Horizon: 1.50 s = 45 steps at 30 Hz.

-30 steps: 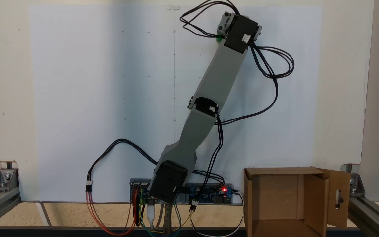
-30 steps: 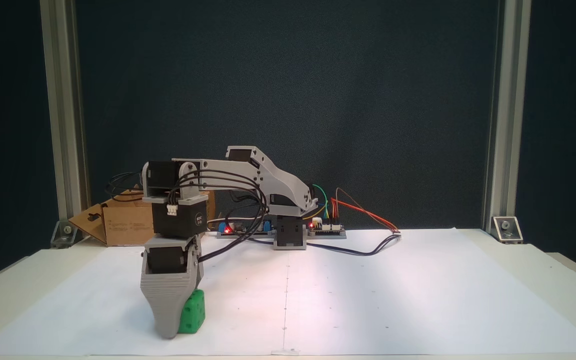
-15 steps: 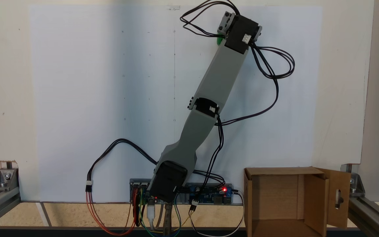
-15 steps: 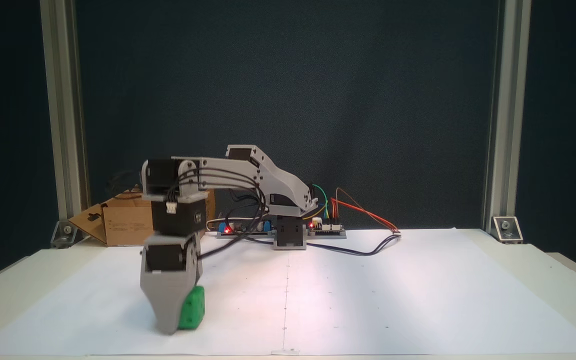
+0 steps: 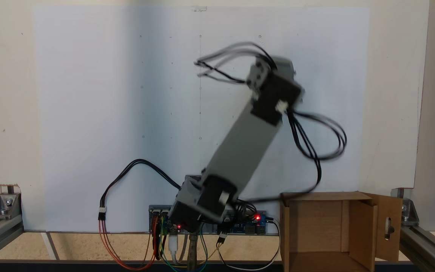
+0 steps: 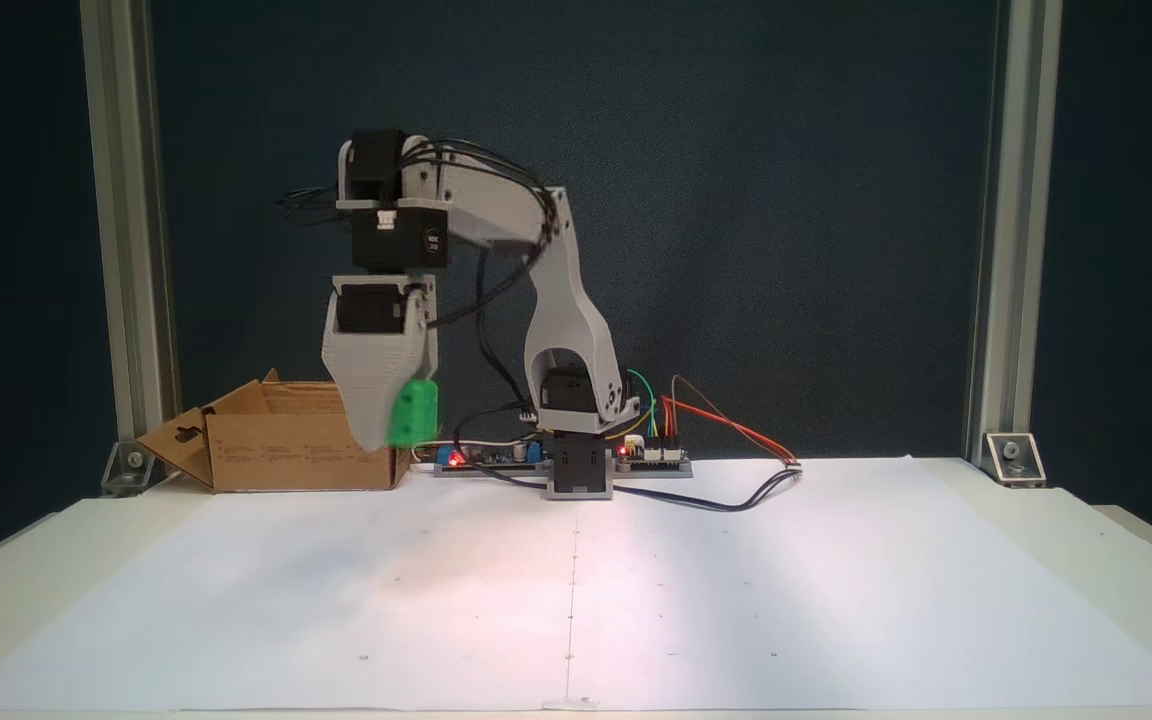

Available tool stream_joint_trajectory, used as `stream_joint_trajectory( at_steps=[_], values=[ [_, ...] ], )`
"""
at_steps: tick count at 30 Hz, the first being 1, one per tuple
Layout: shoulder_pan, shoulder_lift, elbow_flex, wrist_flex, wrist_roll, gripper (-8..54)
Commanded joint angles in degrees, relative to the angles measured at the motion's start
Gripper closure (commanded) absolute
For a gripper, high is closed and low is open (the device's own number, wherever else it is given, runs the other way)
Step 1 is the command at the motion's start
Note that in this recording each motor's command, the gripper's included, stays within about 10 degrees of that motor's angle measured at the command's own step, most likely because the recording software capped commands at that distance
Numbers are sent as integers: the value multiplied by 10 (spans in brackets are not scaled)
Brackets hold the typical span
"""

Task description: Grasp a green dice and put it in the bin.

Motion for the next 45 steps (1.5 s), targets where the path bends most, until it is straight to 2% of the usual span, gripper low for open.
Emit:
stream_joint_trajectory(
  at_steps=[1,4,18,31,37,38,41,43,45],
  values=[
    [55,95,-23,-18,22,339],
    [156,124,-22,-19,2,339],
    [628,116,-25,-33,-25,339],
    [743,-49,-10,-85,-77,339],
    [750,-74,5,-127,-84,339],
    [750,-75,5,-127,-85,301],
    [751,-77,6,-124,-83,124],
    [756,-77,7,-121,-83,63],
    [757,-77,7,-123,-83,62]
  ],
)
